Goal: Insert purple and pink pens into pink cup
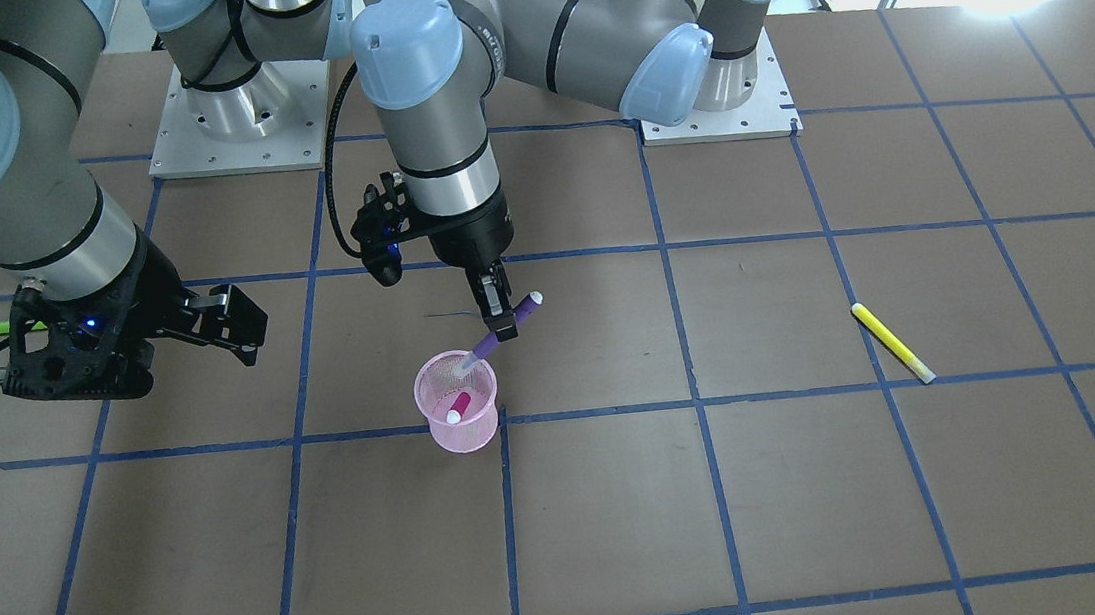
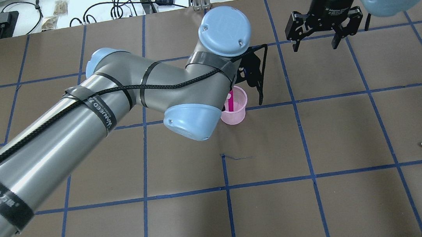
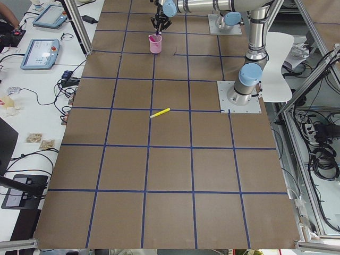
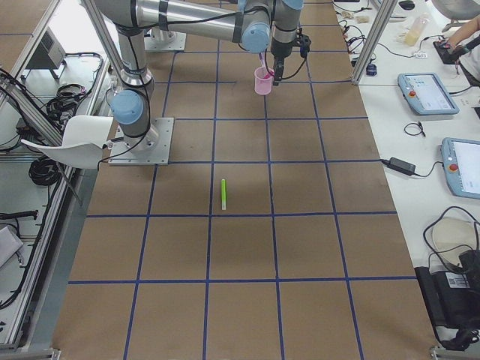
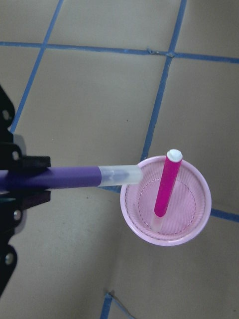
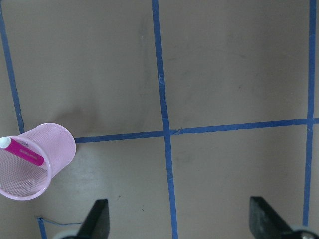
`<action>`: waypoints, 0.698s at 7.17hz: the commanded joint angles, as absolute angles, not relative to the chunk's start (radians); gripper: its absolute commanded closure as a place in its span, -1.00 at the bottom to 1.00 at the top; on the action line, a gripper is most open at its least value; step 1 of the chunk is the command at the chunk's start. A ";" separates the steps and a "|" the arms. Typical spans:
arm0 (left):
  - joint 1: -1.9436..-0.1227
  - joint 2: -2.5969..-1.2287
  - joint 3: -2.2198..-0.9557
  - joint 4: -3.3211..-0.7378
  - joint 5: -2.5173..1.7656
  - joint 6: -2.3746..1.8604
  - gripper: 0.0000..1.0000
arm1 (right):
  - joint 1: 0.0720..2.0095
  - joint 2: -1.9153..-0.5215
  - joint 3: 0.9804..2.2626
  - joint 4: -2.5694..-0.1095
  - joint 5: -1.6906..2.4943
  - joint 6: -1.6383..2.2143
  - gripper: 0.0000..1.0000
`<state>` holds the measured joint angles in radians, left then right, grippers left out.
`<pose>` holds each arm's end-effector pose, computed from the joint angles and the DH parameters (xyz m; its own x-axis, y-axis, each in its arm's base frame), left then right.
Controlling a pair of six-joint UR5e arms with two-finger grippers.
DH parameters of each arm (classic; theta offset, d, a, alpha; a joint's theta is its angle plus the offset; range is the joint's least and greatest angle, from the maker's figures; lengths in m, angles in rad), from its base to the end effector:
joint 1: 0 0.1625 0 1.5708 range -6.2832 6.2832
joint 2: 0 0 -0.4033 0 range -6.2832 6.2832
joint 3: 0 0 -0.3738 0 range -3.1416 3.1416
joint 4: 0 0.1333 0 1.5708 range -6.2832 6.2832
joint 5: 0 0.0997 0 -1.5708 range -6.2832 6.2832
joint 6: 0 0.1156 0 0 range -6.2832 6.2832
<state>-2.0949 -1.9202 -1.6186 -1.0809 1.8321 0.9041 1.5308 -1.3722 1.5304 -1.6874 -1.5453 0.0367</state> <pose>-0.3860 -0.4611 0.2949 -0.1330 0.9636 -0.2318 0.9748 0.1694 0.1449 0.1144 -0.5485 0.3794 -0.9967 0.0776 -0.0239 0.0766 0.9962 0.0425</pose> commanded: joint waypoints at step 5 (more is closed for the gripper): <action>-2.146 -2.019 -1.591 -1.065 1.867 0.940 1.00 | 1.522 -1.371 1.523 -1.687 -1.551 0.026 -1.00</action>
